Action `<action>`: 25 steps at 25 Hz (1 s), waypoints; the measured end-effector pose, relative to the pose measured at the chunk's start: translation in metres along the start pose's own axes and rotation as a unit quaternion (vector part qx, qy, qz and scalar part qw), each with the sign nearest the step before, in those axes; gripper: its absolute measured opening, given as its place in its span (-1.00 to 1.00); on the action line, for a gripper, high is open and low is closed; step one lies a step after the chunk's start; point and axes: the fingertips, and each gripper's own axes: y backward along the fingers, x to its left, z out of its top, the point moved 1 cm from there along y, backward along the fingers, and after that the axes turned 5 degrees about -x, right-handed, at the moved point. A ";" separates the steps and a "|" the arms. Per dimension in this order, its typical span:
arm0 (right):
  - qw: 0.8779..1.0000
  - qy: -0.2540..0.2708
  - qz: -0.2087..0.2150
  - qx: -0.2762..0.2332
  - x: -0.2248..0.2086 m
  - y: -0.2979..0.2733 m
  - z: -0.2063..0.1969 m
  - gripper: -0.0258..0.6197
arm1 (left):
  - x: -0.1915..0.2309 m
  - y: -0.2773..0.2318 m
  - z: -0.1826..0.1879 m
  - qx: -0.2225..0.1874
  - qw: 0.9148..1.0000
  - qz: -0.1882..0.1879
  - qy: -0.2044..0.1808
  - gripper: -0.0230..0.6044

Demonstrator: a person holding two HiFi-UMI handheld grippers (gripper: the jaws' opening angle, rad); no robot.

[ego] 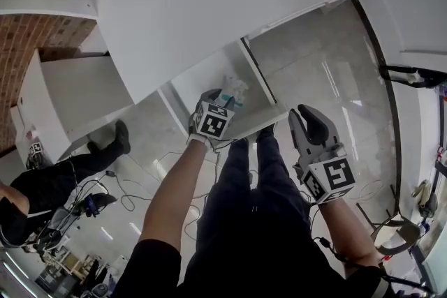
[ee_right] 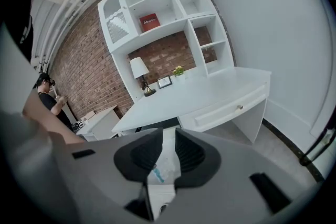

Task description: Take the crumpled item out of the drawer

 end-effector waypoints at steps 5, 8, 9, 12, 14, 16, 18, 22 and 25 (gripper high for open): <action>0.999 -0.026 -0.015 0.016 0.001 -0.001 -0.027 -0.70 | 0.016 -0.033 -0.019 0.028 0.999 -0.011 0.040 -0.42; 0.999 -0.033 -0.023 0.024 -0.002 0.001 -0.035 -0.70 | 0.018 -0.048 -0.026 0.044 0.998 -0.015 0.040 -0.42; 0.999 -0.033 -0.025 0.027 -0.003 0.001 -0.038 -0.70 | 0.019 -0.052 -0.029 0.053 0.998 -0.015 0.031 -0.42; 0.999 -0.035 -0.026 0.032 -0.003 0.001 -0.044 -0.70 | 0.018 -0.058 -0.031 0.062 0.998 -0.018 0.001 -0.46; 0.998 -0.034 -0.024 0.035 -0.001 0.000 -0.047 -0.70 | 0.015 -0.058 -0.029 0.060 0.998 -0.025 -0.020 -0.66; 0.998 -0.034 -0.024 0.037 0.002 0.001 -0.045 -0.70 | 0.013 -0.054 -0.026 0.057 0.997 -0.027 -0.044 -0.76; 0.999 -0.031 -0.024 0.036 0.004 0.001 -0.042 -0.70 | 0.012 -0.048 -0.020 0.046 0.997 -0.023 -0.060 -0.82; 0.999 -0.023 -0.018 0.029 0.011 0.000 -0.032 -0.71 | 0.015 -0.027 -0.005 0.014 0.998 -0.014 -0.054 -0.85; 1.000 -0.015 -0.016 0.023 0.020 0.001 -0.017 -0.73 | 0.019 -0.001 0.007 -0.011 0.999 -0.004 -0.041 -0.86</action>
